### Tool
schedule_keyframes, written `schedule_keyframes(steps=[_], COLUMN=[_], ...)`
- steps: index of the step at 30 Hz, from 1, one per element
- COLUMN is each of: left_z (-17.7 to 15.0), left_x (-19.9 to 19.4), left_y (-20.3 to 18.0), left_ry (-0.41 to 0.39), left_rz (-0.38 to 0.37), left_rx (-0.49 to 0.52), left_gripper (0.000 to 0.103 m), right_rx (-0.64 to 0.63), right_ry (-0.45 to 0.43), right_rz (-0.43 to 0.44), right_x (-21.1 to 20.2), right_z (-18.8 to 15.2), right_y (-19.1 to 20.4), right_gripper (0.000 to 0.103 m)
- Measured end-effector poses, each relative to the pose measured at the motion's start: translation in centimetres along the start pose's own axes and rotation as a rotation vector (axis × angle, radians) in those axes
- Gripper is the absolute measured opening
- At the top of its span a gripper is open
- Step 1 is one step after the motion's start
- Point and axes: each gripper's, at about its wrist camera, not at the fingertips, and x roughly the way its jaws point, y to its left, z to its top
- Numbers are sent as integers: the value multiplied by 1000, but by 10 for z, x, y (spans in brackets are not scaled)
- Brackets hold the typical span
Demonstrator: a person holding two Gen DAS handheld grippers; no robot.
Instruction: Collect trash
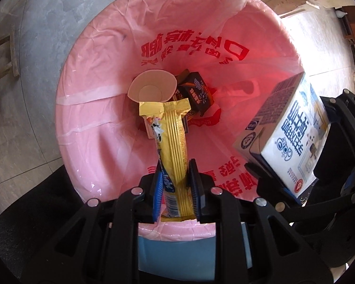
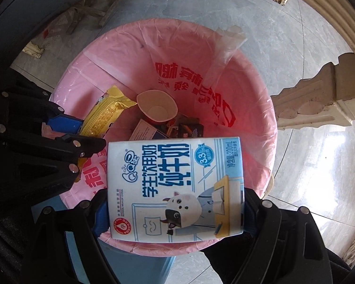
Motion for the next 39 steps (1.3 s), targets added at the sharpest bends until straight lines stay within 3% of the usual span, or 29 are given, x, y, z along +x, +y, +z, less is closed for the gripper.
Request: schedule_keyframes(steps=[2, 5, 20, 27, 33, 39], left_z=[4, 5, 7, 5, -1, -15], left_x=[4, 0, -2, -8, -19, -44], left_y=[1, -1, 3, 5, 3, -1], left_ry=[-3, -6, -10, -28, -78, -179], left_rz=[13, 29, 66, 81, 100, 149], left_rx=[0, 0, -3, -9, -26, -55], left_gripper=[23, 45, 56, 70, 71, 71], right_rx=[0, -7, 5, 21, 45, 103], right_ry=[1, 4, 22, 29, 20, -2], right_rz=[1, 4, 5, -17, -32, -50], right_x=[0, 1, 5, 6, -1, -16], right_z=[0, 0, 2, 2, -1, -7], right_y=[-1, -1, 0, -4, -8, -18], right_gripper=[82, 82, 83, 83, 84, 84])
